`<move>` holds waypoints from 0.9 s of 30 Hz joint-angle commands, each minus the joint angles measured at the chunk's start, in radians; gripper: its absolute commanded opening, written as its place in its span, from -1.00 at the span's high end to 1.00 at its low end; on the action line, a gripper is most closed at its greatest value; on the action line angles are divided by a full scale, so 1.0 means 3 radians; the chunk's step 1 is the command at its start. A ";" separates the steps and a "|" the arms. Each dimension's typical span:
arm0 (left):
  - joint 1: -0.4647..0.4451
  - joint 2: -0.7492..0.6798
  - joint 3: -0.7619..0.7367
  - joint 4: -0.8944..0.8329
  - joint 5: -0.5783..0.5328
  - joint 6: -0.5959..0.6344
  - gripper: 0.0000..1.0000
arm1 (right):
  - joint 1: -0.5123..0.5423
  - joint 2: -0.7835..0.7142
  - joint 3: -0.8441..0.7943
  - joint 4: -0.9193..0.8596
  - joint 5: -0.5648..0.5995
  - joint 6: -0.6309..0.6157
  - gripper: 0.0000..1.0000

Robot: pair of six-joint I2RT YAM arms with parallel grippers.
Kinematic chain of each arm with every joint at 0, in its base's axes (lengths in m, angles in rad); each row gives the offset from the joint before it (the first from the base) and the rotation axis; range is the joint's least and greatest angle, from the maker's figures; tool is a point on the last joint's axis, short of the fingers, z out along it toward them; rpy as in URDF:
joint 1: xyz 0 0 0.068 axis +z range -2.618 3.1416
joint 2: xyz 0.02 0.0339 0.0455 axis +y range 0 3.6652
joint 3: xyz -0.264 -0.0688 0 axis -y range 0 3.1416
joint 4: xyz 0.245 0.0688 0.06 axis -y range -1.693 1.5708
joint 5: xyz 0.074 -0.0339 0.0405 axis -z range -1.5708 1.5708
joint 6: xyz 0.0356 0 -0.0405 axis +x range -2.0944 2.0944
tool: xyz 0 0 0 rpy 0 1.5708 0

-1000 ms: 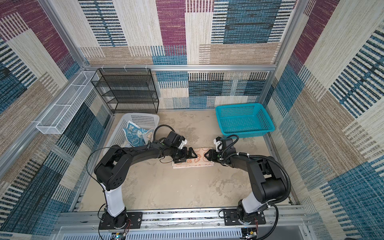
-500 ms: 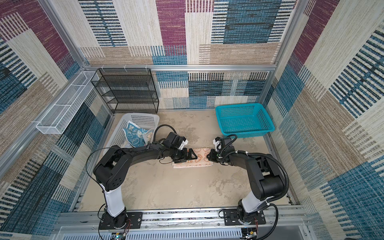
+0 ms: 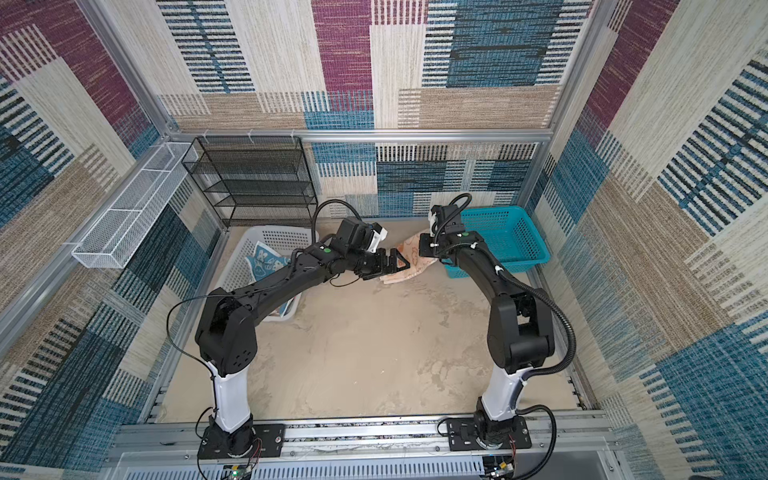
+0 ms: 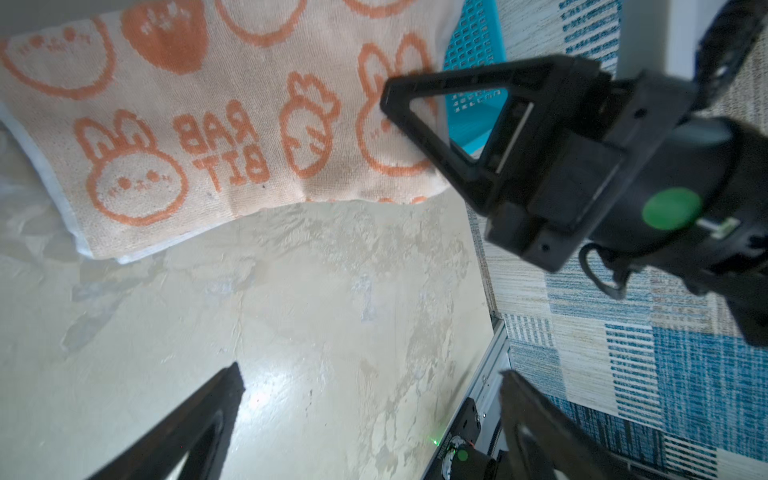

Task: Fold and stack the towels
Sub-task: 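Lift the folded towel with the right gripper and carry it toward the teal basket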

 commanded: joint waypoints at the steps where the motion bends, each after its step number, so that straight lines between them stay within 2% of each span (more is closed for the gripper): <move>1: 0.0001 0.0122 0.0187 -0.0199 0.0031 0.0024 -0.97 | -0.0058 0.0263 0.0562 -0.0569 0.0477 -0.0328 1.00; 4: 0.0011 0.0240 0.0367 -0.0267 0.0048 0.0057 -0.97 | -0.0148 0.0529 0.1048 -0.0792 0.0548 -0.0481 1.00; 8: 0.0026 0.0371 0.0649 -0.0466 -0.0001 0.0205 -0.97 | -0.0339 0.0723 0.1537 -0.0953 0.0279 -0.0615 1.00; 14: 0.0072 0.0691 0.1184 -0.0711 0.0042 0.0285 -0.97 | -0.0535 0.1047 0.2096 -0.1261 0.0141 -0.0859 1.00; 19: 0.0081 0.0969 0.1634 -0.1015 0.0063 0.0366 -0.97 | -0.0623 0.1066 0.1971 -0.1169 0.0200 -0.1061 1.00; 27: 0.0112 0.1101 0.1769 -0.1139 0.0055 0.0431 -0.97 | -0.0731 0.0863 0.1331 -0.0684 0.0506 -0.1441 1.00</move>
